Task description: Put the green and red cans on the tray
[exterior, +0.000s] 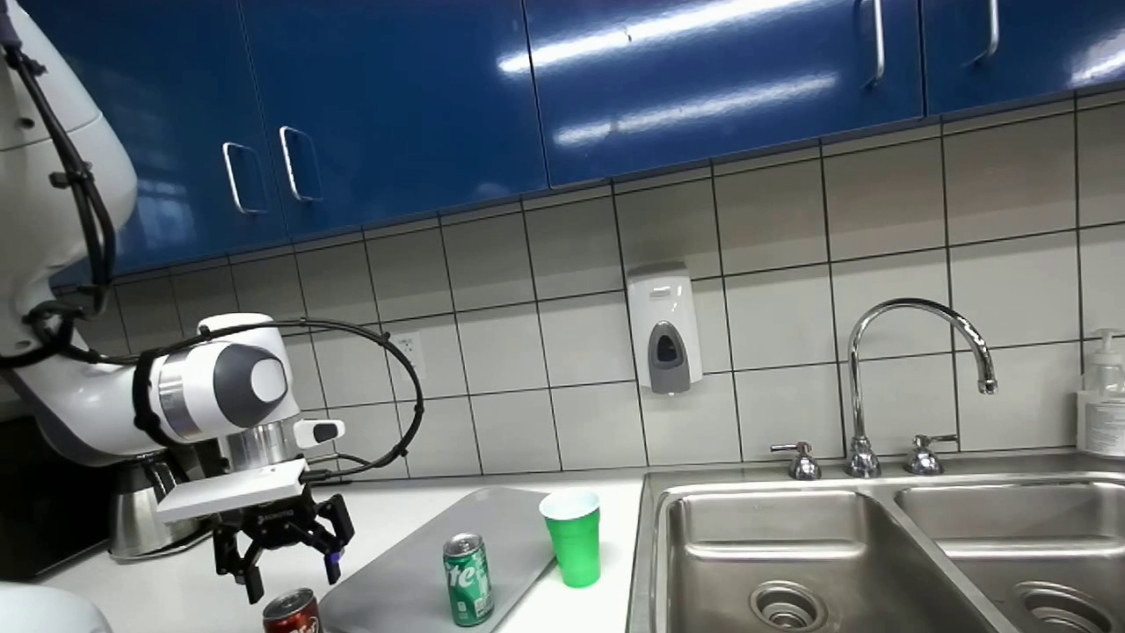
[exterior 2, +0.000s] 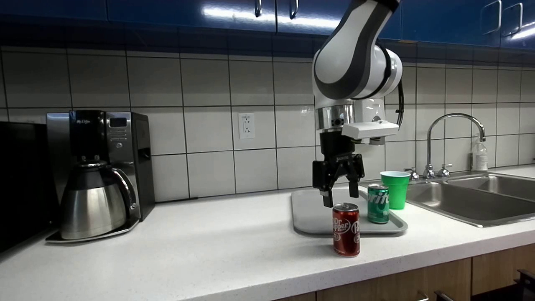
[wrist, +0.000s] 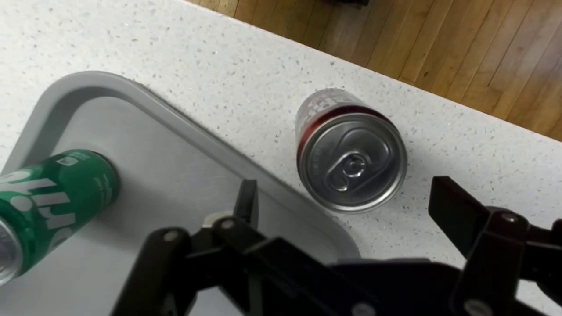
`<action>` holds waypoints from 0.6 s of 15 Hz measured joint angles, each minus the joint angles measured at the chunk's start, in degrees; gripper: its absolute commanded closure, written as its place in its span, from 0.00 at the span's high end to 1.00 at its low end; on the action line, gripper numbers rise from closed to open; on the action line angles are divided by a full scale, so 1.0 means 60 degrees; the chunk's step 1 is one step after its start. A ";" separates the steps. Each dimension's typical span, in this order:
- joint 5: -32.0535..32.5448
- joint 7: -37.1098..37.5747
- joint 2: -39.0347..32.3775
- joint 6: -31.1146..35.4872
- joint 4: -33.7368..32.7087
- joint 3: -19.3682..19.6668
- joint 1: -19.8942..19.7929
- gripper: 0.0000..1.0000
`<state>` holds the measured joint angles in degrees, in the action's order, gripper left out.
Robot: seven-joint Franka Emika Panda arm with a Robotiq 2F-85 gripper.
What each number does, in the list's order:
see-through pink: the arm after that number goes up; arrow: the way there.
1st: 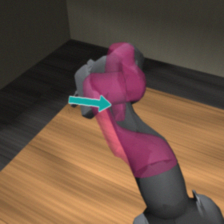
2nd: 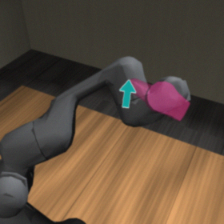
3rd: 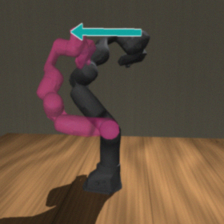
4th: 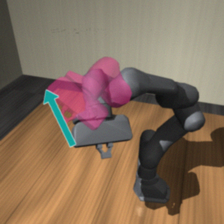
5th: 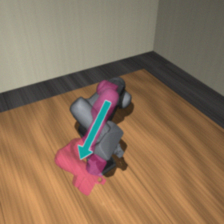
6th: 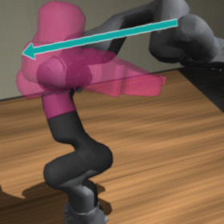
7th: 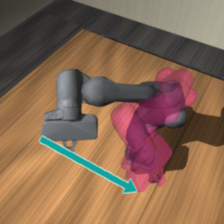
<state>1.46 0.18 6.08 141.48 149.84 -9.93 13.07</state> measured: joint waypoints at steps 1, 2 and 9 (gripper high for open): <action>-0.0021 -0.0087 0.0000 0.0050 0.0043 0.0023 0.0000 1.00; -0.0057 -0.0178 0.0000 0.0095 0.0084 0.0028 0.0000 1.00; -0.0367 -0.0612 -0.0002 0.0339 0.0370 0.0027 0.0001 1.00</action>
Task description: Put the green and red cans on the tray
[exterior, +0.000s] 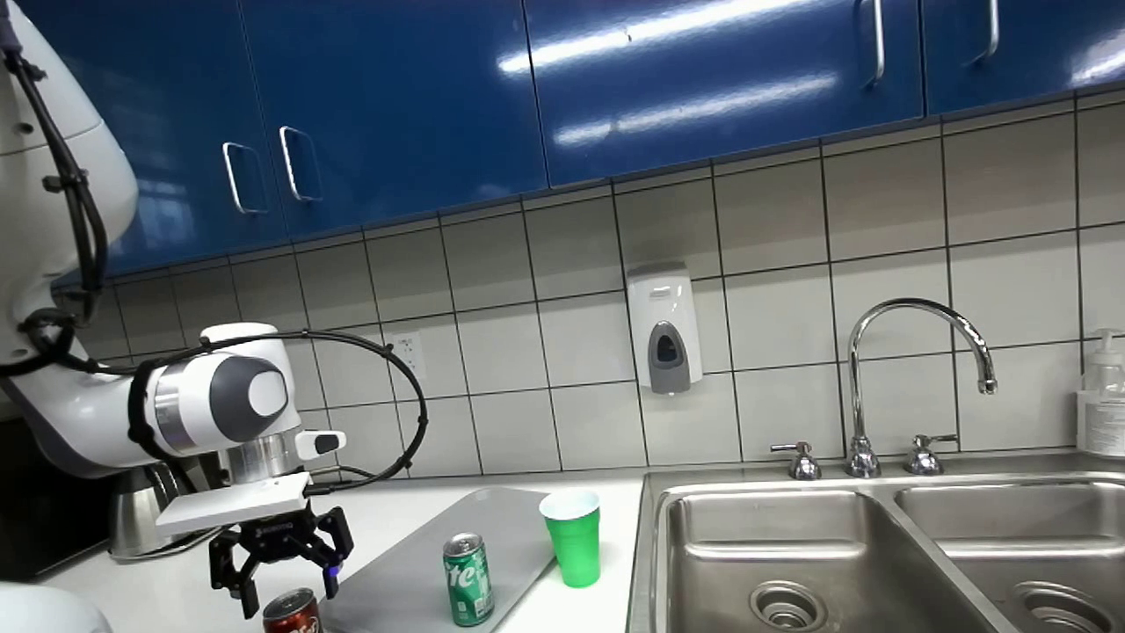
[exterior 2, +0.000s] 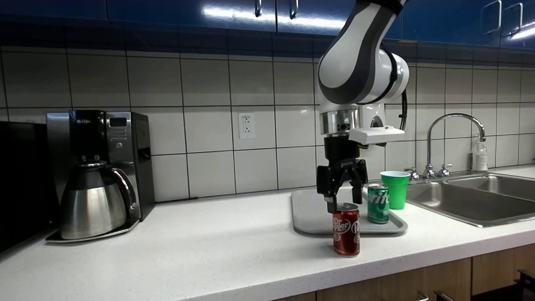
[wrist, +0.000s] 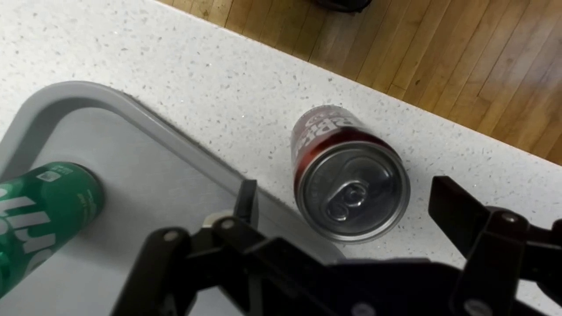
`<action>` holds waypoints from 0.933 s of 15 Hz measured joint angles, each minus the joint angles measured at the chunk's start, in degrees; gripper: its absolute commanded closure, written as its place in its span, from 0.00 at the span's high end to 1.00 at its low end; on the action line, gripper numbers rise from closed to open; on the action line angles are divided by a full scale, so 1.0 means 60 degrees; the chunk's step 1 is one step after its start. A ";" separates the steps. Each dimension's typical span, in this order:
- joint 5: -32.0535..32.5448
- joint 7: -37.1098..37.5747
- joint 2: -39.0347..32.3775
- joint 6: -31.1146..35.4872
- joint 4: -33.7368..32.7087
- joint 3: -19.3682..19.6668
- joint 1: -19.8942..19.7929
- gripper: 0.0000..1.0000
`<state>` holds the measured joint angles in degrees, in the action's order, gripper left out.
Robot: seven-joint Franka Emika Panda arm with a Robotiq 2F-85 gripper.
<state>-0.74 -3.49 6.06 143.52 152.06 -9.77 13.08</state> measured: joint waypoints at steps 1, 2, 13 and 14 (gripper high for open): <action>-0.0031 -0.0032 0.0000 0.0026 0.0043 0.0000 0.0000 1.00; -0.0052 -0.0049 -0.0001 0.0051 0.0088 0.0000 0.0003 1.00; -0.0315 -0.0226 -0.0147 0.0588 0.0294 -0.0011 0.0057 1.00; -0.0315 -0.0241 -0.0172 0.0644 0.0294 -0.0011 0.0057 1.00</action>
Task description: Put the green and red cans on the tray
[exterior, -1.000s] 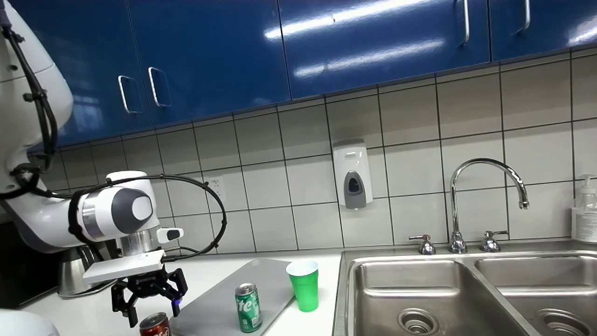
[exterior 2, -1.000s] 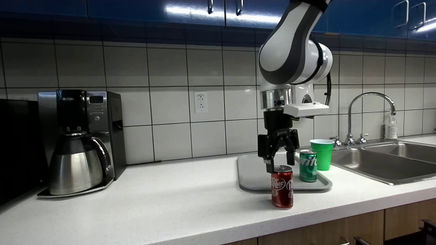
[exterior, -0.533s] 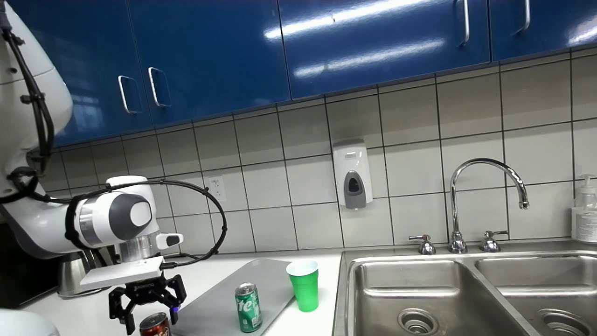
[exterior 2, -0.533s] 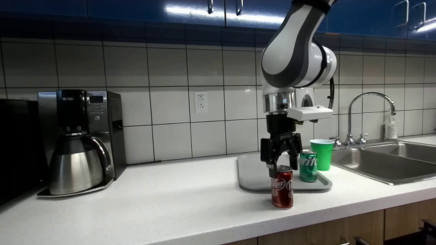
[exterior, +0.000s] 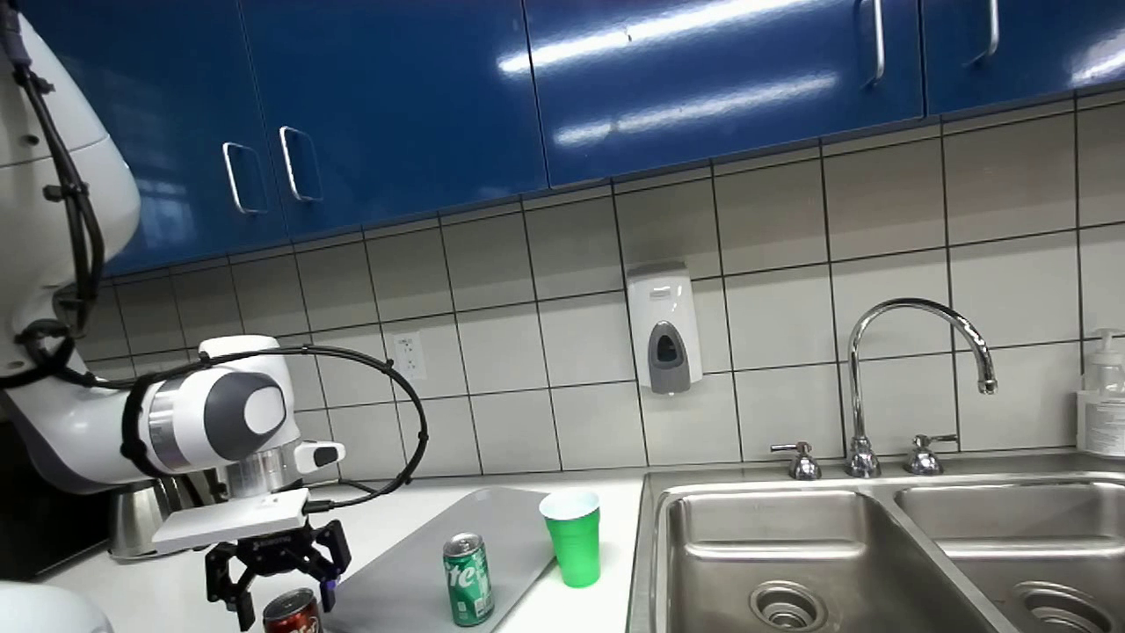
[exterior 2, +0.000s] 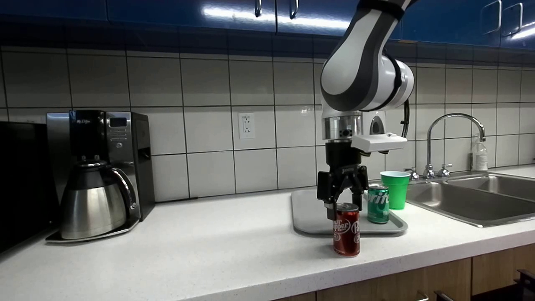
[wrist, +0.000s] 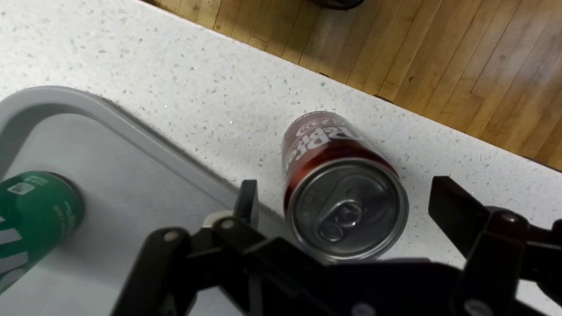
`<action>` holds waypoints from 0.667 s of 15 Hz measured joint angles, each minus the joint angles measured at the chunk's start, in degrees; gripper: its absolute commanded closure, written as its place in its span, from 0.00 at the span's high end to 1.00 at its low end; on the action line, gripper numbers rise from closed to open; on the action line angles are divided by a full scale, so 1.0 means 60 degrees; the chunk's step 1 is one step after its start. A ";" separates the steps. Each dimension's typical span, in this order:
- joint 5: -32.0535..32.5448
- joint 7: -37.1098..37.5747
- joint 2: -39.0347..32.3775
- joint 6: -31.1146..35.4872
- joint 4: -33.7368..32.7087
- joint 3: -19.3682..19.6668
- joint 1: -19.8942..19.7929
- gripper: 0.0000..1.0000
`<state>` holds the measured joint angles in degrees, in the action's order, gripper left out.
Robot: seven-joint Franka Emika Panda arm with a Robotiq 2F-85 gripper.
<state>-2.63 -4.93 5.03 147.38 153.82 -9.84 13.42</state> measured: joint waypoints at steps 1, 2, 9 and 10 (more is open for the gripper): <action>0.0000 -0.0025 -0.0028 0.0056 0.0000 0.0000 0.0000 1.00; 0.0000 -0.0047 -0.0067 0.0113 0.0000 -0.0002 0.0000 1.00; 0.0000 -0.0132 -0.0477 0.0351 -0.0013 -0.0009 0.0002 1.00; 0.0000 -0.0133 -0.0528 0.0378 -0.0019 -0.0010 0.0002 0.75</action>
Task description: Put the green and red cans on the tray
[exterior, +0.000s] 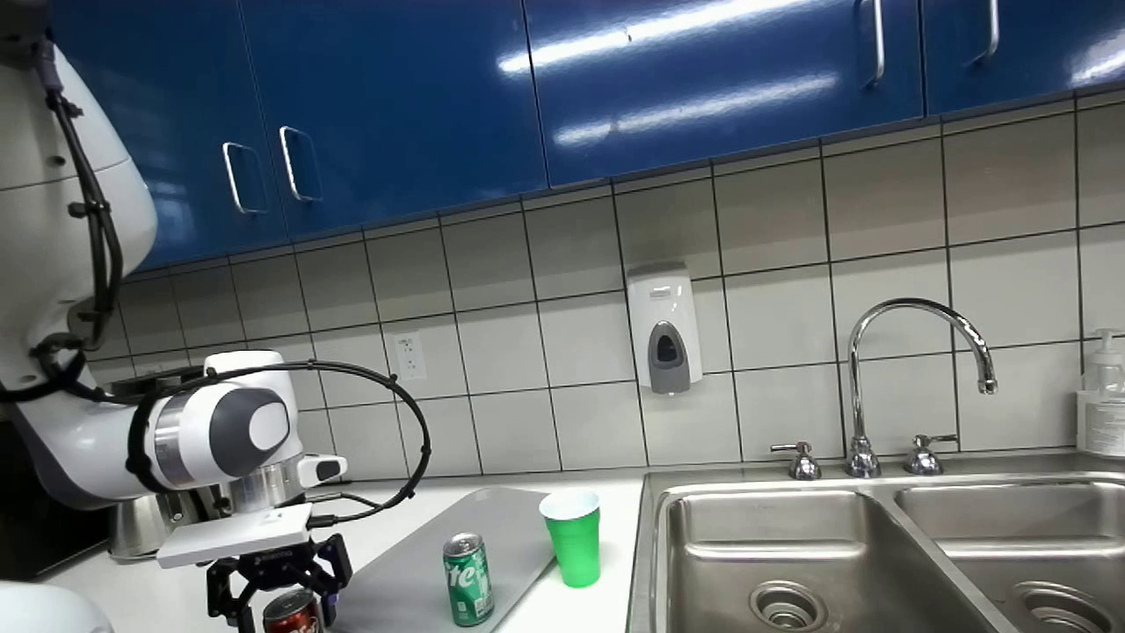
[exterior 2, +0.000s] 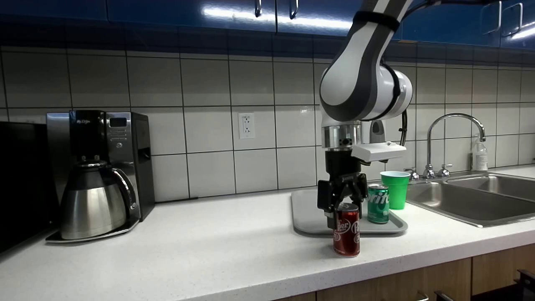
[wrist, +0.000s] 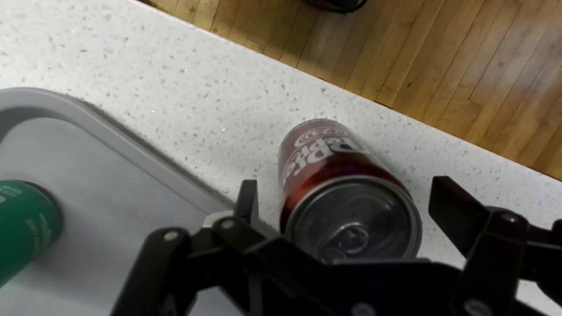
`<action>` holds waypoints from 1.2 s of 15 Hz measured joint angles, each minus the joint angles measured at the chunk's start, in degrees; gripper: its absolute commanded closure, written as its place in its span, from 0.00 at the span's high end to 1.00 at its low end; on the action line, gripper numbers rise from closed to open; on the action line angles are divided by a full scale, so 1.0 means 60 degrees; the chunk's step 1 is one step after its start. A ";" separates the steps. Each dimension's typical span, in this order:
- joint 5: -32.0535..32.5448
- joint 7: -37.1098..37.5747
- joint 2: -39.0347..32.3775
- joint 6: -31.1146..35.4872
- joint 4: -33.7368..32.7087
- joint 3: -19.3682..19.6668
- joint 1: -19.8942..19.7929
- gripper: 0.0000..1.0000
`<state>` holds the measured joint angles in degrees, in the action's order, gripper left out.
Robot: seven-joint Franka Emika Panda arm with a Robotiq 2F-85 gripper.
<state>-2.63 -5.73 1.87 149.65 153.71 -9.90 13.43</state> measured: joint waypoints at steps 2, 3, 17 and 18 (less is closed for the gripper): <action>0.0000 -0.0001 -0.0098 0.0051 -0.0026 -0.0004 0.0000 0.65; 0.0000 -0.0001 -0.0130 0.0069 -0.0035 -0.0004 0.0000 0.58; 0.0000 0.0000 -0.0143 0.0090 -0.0325 -0.0004 -0.0012 0.38; 0.0000 0.0003 -0.0112 0.0080 -0.0382 -0.0004 -0.0012 0.38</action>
<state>-2.63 -5.71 1.20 150.13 151.42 -9.92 13.36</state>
